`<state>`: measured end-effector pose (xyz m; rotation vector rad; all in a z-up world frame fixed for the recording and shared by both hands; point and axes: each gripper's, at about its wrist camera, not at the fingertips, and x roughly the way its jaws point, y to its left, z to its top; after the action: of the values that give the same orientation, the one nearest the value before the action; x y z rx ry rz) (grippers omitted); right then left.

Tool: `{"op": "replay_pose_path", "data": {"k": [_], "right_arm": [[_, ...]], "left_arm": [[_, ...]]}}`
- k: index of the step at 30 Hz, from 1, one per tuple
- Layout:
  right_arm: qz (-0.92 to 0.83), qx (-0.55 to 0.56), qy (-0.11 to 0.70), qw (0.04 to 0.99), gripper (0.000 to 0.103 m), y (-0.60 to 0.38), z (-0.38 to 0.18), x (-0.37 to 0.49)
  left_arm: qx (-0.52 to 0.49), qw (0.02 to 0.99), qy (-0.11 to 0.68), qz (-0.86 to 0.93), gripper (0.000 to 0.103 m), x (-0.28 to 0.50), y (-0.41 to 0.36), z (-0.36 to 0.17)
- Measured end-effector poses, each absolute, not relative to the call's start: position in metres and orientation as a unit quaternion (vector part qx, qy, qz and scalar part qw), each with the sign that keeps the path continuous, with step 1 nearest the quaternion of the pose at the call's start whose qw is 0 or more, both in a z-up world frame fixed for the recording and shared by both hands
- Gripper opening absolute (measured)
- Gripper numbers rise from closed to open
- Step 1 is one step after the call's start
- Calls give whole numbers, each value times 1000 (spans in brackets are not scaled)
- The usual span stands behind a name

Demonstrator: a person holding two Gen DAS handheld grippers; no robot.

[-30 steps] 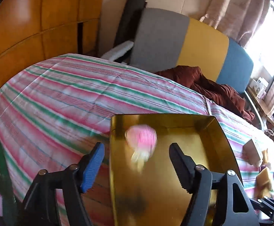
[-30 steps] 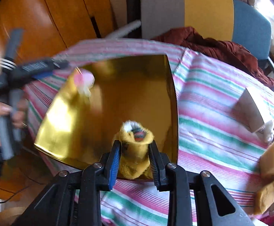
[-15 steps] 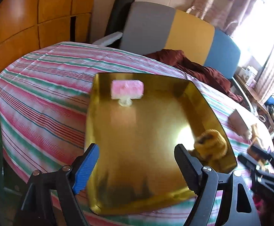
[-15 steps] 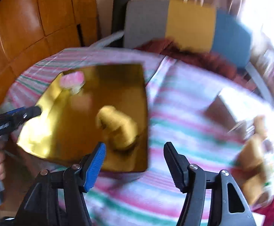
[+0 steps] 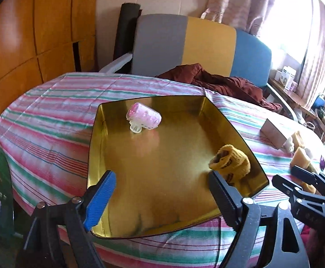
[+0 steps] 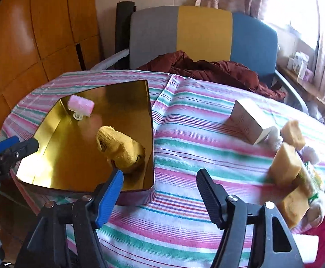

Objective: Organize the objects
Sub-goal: 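Move both tools back to the item cluster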

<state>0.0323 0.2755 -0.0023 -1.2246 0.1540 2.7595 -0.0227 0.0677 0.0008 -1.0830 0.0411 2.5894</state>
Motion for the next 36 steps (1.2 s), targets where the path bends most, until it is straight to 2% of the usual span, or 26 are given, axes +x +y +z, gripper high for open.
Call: {"op": "replay_pose_path", "data": {"k": [7,8,9,13,16,25,36], "right_arm": [[897,-424,121,17,67,289,-11,43],[896,-426,127,14,76,290,-11,45],[894,-427,137,8,89,293,-12,45],[895,-421,151,8,92,302,-11,50],[895,-418,153,21,101,312,-12,54],[884,-415,175,127,102,382,-8,88],[862,-338,225,303,102,513,39,172]], "left_arm": [[-383,198,24,902,88,-12,83,1],[-382,203,26,901,88,-10,85,1],[-381,208,29,900,88,-8,87,1],[-381,221,33,897,89,-4,94,1],[-381,234,37,894,94,0,100,1],[-399,309,55,861,94,11,136,-4],[-399,432,113,801,96,37,220,-6]]}}
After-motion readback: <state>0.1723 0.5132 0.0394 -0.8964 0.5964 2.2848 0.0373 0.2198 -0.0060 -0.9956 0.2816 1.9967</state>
